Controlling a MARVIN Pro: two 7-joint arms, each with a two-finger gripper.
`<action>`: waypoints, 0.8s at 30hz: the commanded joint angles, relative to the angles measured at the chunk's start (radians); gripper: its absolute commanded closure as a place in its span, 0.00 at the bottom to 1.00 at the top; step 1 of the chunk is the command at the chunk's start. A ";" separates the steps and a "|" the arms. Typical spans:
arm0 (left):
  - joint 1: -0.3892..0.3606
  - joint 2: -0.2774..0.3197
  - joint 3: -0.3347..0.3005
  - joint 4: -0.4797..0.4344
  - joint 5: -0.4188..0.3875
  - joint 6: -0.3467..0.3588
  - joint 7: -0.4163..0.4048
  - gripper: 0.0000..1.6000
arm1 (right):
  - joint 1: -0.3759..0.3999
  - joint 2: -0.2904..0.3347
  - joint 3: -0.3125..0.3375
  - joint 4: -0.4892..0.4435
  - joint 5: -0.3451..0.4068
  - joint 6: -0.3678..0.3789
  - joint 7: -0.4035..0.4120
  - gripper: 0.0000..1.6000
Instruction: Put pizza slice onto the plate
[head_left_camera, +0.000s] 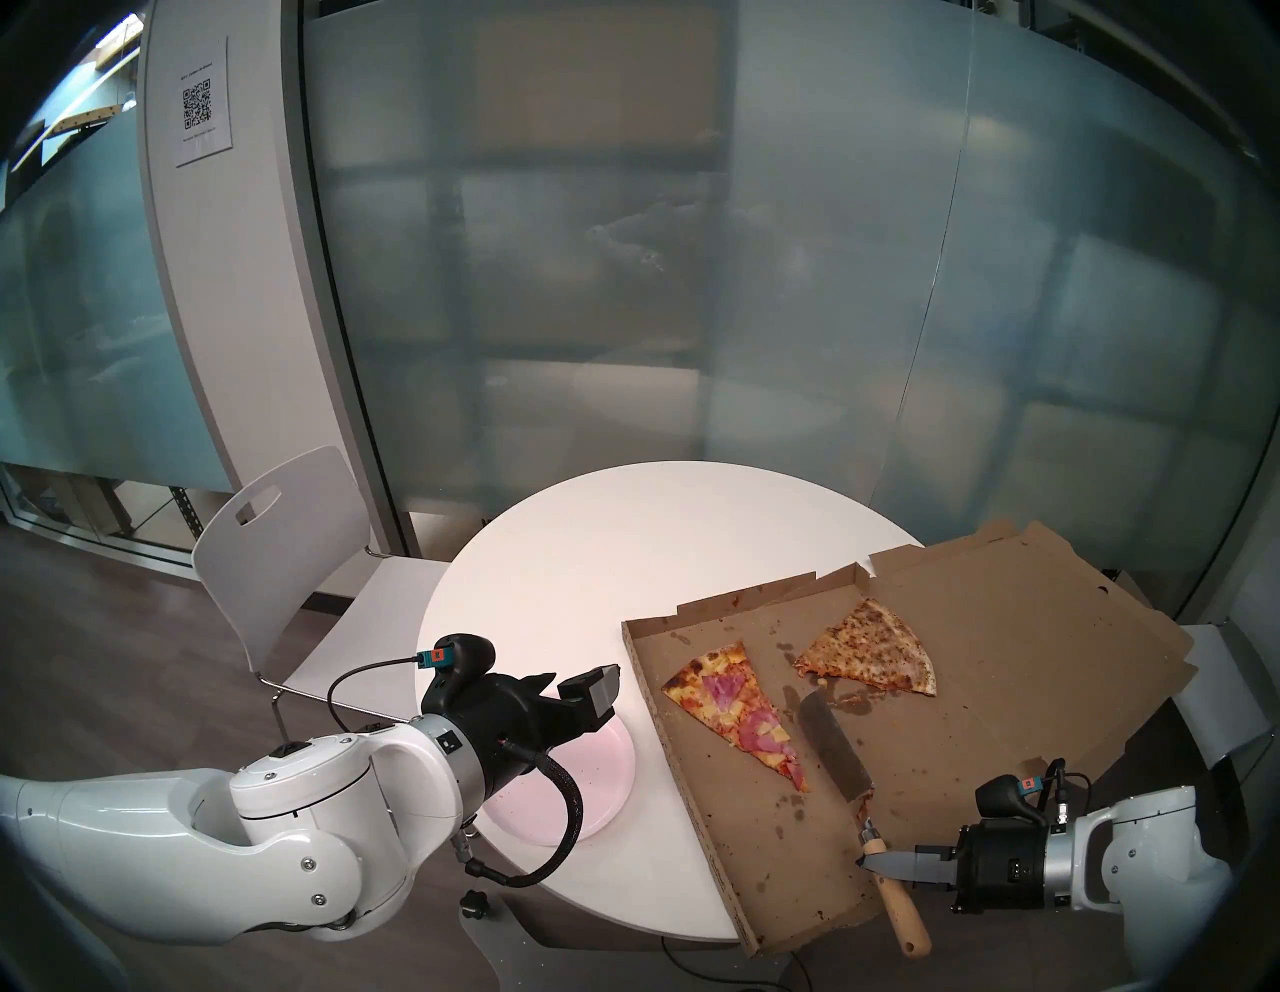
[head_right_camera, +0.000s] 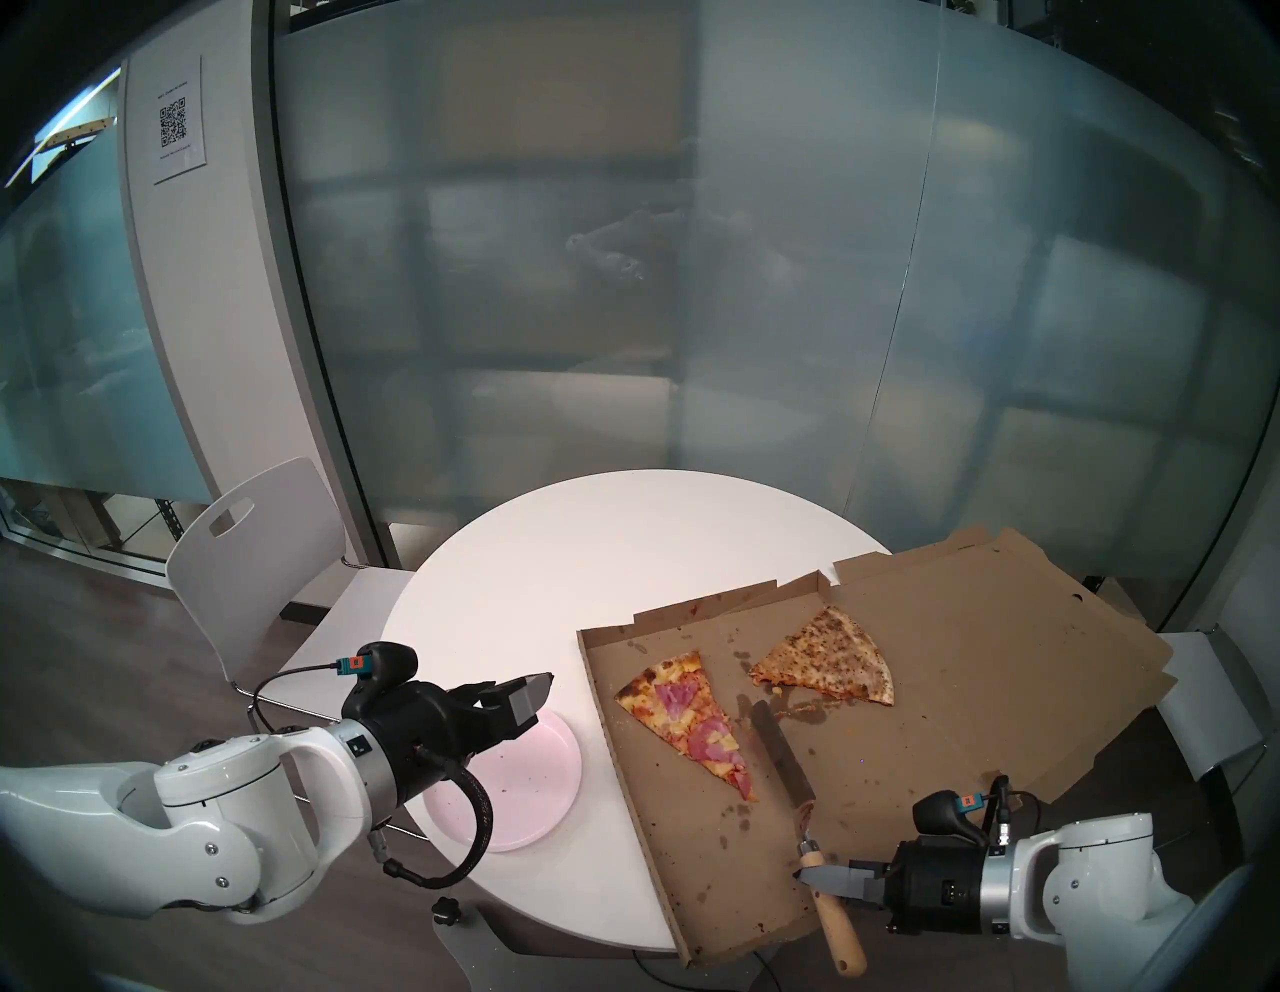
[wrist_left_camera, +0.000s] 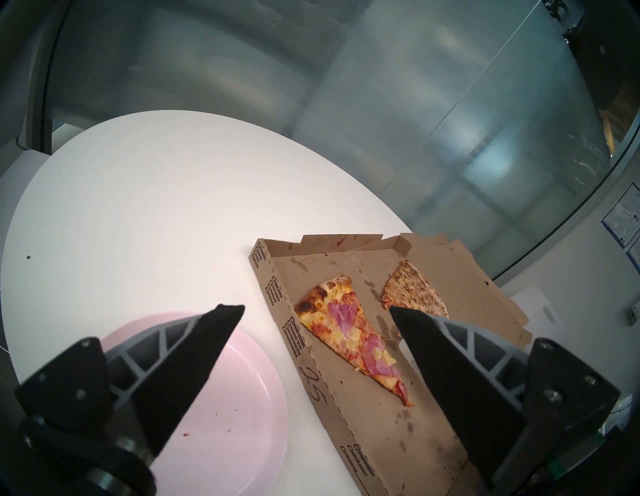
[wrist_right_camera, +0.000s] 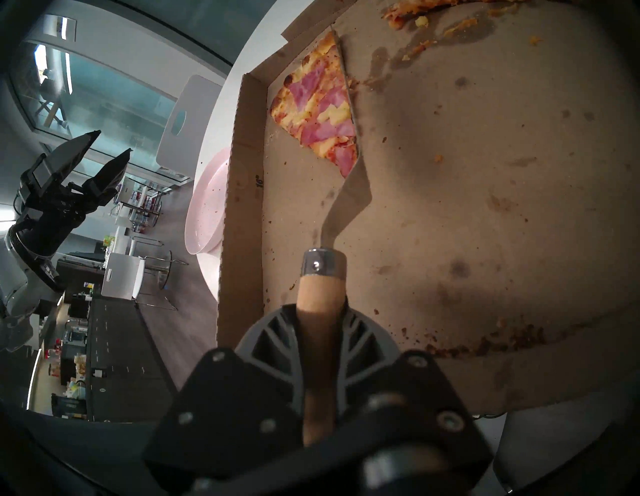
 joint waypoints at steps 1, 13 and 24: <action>0.000 0.010 -0.006 -0.015 0.005 -0.013 -0.013 0.00 | 0.033 0.003 -0.013 -0.012 0.006 -0.008 0.003 1.00; 0.002 0.019 0.001 -0.015 0.003 -0.015 -0.029 0.00 | 0.064 0.013 -0.031 -0.002 0.000 0.002 -0.025 1.00; -0.004 0.021 0.005 -0.015 0.000 -0.010 -0.035 0.00 | 0.091 0.017 -0.045 0.019 0.011 0.013 -0.052 0.69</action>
